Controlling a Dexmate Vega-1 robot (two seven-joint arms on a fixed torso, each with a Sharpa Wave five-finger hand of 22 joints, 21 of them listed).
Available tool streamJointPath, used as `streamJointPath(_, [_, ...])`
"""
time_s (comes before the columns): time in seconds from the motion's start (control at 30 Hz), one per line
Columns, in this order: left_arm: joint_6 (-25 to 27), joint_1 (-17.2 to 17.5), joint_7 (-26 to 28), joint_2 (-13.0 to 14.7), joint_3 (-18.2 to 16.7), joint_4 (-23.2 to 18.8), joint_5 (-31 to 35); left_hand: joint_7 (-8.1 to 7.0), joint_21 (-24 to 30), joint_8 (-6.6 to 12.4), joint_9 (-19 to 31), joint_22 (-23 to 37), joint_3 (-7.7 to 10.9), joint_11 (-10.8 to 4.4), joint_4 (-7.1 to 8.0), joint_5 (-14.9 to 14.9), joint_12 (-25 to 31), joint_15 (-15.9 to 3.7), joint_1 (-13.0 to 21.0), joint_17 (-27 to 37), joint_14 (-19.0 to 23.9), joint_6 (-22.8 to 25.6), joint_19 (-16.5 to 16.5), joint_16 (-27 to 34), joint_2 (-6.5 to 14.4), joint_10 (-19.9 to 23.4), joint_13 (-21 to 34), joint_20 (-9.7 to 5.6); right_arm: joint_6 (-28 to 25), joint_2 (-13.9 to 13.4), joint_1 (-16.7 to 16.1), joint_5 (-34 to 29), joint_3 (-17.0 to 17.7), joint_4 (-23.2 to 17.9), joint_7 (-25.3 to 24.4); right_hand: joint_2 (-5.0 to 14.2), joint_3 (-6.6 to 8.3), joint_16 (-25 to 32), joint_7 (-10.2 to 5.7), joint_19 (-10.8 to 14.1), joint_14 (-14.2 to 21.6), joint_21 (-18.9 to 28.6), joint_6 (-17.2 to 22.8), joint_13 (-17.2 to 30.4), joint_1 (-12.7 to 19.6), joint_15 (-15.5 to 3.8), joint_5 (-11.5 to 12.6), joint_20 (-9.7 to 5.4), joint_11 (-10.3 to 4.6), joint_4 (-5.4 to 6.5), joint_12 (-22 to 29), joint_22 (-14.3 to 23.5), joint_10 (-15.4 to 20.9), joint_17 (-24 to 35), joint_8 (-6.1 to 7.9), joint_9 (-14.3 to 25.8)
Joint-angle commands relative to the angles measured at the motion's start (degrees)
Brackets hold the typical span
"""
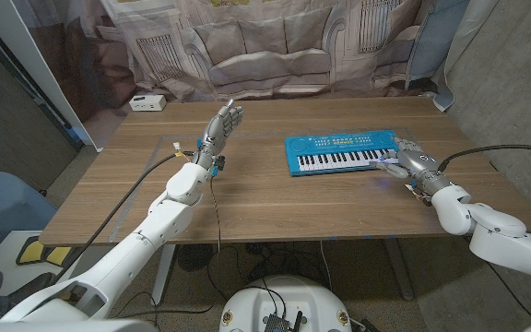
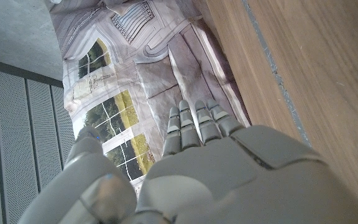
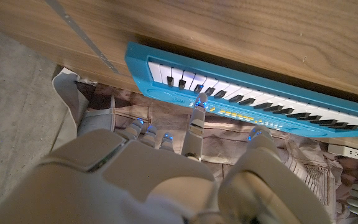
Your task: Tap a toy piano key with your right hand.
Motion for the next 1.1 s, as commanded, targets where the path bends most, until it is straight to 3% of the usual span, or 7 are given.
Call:
streamJointPath(0.03, [-0.2,0.5,0.7,-0.1,-0.1,-0.4,0.2,0.09,-0.1,-0.04,0.3,0.3,0.35,-0.27,0.10,-0.2,-0.2,0.11,0.2,0.3,-0.3,0.2,0.1,-0.1,0.6,-0.1,0.3,-0.21,-0.6,-0.1,0.9,0.0,-0.9,0.8,0.4,0.68,0.39,0.5,-0.16,-6.8,-10.7,0.3,0.5,0.1,0.1,0.06,-0.1,0.32,-0.19,-0.18,0.6,0.1,0.2,0.1,-0.21,0.1])
streamJointPath(1.1, [0.4,0.5,0.7,-0.3,0.1,-0.3,-0.1,0.00,-0.3,-0.05,0.3,0.3,0.37,-0.30,0.09,-0.2,-0.2,-0.07,0.3,0.3,-0.8,0.1,-0.5,-0.1,0.7,-0.2,0.3,0.19,-2.1,0.1,3.2,-1.4,-3.6,1.8,2.2,0.70,0.53,0.8,-0.36,-6.5,-9.9,0.4,0.7,0.1,0.0,0.03,-0.1,0.48,-0.35,-0.16,0.6,0.1,0.5,0.1,-0.41,0.1])
